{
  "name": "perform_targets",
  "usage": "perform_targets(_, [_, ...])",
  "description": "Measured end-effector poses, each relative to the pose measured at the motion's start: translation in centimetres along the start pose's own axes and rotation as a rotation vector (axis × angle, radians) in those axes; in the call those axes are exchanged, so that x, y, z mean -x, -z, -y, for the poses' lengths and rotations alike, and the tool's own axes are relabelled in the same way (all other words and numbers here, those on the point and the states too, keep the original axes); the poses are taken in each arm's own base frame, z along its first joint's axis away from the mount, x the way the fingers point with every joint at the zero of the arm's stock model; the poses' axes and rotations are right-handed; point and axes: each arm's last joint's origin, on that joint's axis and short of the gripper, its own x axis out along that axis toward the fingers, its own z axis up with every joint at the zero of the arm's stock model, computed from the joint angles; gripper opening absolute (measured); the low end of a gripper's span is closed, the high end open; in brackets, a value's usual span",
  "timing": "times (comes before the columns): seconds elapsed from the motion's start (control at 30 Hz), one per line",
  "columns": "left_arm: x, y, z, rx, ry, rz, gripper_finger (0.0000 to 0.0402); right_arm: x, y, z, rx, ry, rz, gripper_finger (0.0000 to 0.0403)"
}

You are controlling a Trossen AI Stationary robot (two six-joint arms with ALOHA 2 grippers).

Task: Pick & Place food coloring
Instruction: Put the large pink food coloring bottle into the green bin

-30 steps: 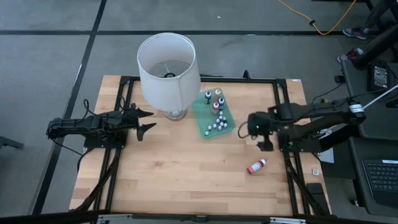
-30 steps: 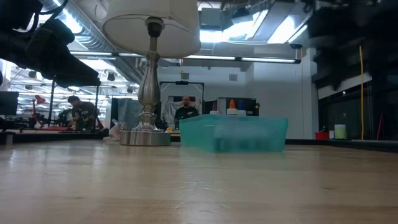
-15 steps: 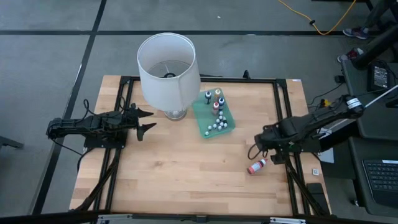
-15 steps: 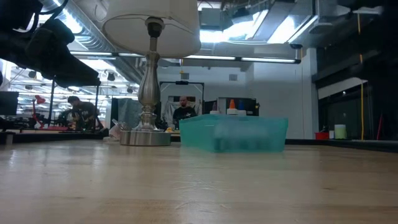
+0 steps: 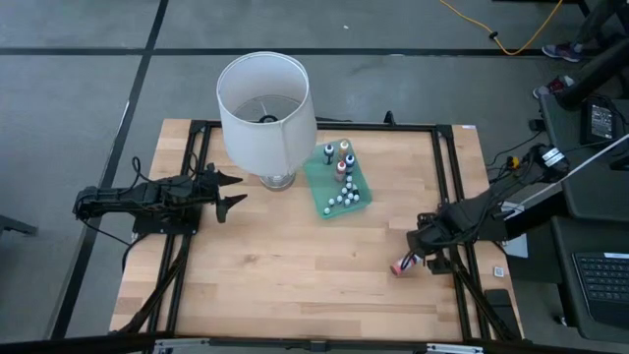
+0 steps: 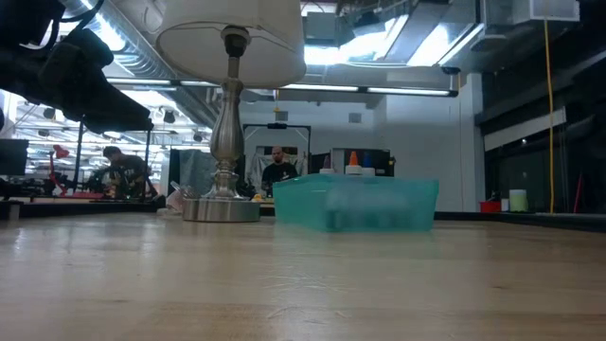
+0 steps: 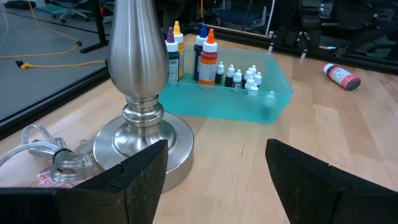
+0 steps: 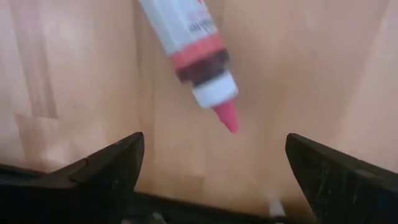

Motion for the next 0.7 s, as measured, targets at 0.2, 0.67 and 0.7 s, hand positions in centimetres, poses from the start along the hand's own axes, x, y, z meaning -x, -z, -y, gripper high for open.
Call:
perform_targets(0.2, [0.0, 0.0, 0.0, 0.0, -0.001, 0.0, 0.0268, -0.6, -0.4, -0.7, 0.028, 0.009, 0.036, 0.0389])
perform_targets(0.67, [0.0, 0.0, 0.0, 0.0, 0.0, 0.0, 0.0266, -3.1, -1.7, -1.6, 0.168, 0.109, 0.017, 0.0389])
perform_targets(0.7, [0.0, 0.0, 0.0, 0.0, 0.0, 0.0, 0.0266, -3.3, -1.7, -1.7, 0.179, 0.116, 0.018, 0.0389])
